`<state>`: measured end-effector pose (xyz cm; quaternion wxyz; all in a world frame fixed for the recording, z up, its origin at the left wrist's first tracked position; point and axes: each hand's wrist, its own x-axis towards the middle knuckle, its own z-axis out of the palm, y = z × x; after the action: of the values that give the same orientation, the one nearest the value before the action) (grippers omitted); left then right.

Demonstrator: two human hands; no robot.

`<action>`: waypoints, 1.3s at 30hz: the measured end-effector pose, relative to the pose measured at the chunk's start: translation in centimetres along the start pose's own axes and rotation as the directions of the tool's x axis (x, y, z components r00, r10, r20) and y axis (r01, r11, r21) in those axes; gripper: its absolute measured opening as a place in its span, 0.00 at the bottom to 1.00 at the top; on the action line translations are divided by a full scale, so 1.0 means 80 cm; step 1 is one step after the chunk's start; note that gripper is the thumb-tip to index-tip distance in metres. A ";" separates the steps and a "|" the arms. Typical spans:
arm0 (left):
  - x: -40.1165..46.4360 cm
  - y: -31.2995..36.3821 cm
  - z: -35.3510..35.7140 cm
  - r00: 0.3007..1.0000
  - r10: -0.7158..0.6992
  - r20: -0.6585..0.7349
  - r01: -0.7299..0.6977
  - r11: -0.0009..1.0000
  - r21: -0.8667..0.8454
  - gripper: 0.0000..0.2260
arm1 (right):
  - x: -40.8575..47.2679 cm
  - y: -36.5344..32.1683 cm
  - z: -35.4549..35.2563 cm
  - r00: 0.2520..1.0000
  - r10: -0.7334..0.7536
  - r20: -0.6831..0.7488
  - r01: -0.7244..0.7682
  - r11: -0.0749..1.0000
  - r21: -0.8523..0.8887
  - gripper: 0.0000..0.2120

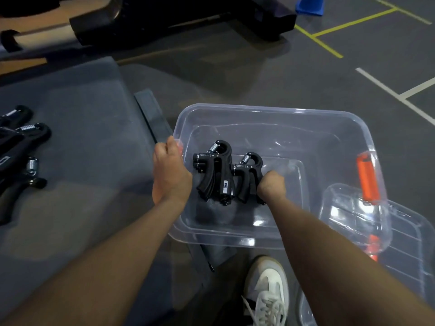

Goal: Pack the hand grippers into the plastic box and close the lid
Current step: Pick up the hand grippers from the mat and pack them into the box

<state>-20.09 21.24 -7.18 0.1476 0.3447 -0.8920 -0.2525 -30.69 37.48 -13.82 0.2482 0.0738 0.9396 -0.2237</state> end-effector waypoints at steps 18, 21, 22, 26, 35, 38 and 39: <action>-0.032 0.016 0.001 0.986 -0.079 0.147 0.080 0.997 -0.001 0.21 | -0.011 -0.003 -0.048 0.986 -0.165 0.034 0.161 0.981 0.106 0.23; -0.038 0.018 0.002 0.980 -0.078 0.186 0.073 0.997 0.032 0.22 | -0.022 -0.012 -0.053 0.979 -0.195 0.057 0.187 0.974 0.126 0.25; -0.039 0.018 0.002 0.978 -0.079 0.192 0.073 0.996 0.042 0.22 | -0.025 -0.014 -0.053 0.977 -0.204 0.061 0.195 0.972 0.131 0.25; -0.033 0.018 -0.008 0.964 -0.088 0.252 0.074 0.995 0.064 0.19 | -0.046 -0.025 -0.053 0.969 -0.239 0.056 0.230 0.963 0.140 0.24; -0.014 -0.026 -0.143 0.979 -0.026 0.202 0.015 0.998 0.056 0.17 | -0.151 -0.145 -0.057 0.873 -0.486 0.042 0.485 0.874 0.040 0.19; -0.024 -0.068 -0.198 0.981 -0.085 0.174 0.074 0.995 0.070 0.15 | -0.202 -0.192 -0.037 0.825 -0.562 0.057 0.562 0.827 0.008 0.18; -0.028 -0.085 -0.216 0.982 -0.102 0.159 0.092 0.993 0.070 0.15 | -0.220 -0.208 -0.027 0.810 -0.582 0.071 0.583 0.812 0.007 0.18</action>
<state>-7.27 12.42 3.18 0.0513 0.3706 -0.8906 -0.2586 -20.56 23.18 3.00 0.2008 -0.2272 0.9096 -0.2841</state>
